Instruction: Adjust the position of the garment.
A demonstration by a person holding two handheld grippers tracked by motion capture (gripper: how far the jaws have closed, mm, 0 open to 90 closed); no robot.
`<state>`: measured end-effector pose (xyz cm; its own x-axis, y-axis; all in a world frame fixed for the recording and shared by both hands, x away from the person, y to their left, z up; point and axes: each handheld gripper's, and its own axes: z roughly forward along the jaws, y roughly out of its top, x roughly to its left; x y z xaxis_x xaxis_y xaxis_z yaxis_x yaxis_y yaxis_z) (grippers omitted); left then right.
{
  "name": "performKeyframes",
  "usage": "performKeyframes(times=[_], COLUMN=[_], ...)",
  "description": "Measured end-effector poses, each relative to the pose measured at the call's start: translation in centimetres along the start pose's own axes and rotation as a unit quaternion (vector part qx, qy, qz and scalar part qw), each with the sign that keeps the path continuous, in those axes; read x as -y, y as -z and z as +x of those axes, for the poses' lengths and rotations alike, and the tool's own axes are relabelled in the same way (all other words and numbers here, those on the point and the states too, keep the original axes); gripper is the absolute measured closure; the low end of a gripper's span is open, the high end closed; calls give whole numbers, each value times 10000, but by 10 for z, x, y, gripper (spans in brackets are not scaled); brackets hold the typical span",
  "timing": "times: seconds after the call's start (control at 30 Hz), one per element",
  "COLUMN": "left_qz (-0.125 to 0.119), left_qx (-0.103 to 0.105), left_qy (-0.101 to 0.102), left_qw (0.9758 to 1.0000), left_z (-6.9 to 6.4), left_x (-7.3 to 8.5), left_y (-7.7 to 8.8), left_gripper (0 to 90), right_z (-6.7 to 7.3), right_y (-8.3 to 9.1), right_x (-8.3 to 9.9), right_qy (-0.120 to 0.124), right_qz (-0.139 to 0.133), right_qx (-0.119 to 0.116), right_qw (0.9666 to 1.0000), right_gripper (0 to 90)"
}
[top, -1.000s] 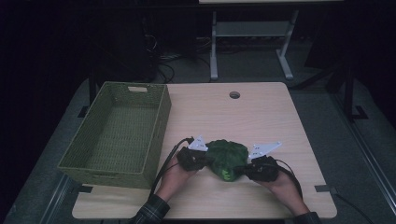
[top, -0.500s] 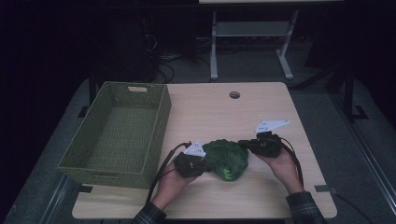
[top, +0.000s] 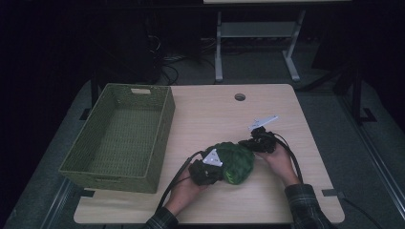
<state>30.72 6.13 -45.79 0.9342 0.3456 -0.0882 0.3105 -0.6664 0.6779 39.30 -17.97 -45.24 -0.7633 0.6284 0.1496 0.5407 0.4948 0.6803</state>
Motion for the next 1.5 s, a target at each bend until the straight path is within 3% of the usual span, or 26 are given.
performKeyframes(times=[0.17, 0.47, 1.1, 1.17, 1.3, 1.5], left_qz=[-1, -103, -297, -277, -291, -253], left_qx=[-90, -7, 11, 19, 6, 13], left_qy=[6, 7, 176, 161, 150, 214], left_qw=[10000, 9999, 9994, 9995, 9995, 9995], left_z=[9, 18, 33, 34, 35, 39], left_x=[0, 5, 16, 16, 16, 18], left_y=[0, 7, 23, 23, 24, 30], left_gripper=[898, 897, 897, 897, 897, 837], right_z=[3, 15, 71, 74, 72, 59], right_y=[7, 20, 40, 40, 45, 55], right_x=[8, 30, 62, 64, 70, 80], right_qy=[-29, 35, 404, 470, 350, 89], right_qz=[-14, 10, 191, 200, 97, -170], right_qx=[18, -150, -648, -610, -496, 155], right_qw=[10000, 9999, 9969, 9968, 9981, 9997], right_gripper=[898, 898, 897, 894, 788, 531])
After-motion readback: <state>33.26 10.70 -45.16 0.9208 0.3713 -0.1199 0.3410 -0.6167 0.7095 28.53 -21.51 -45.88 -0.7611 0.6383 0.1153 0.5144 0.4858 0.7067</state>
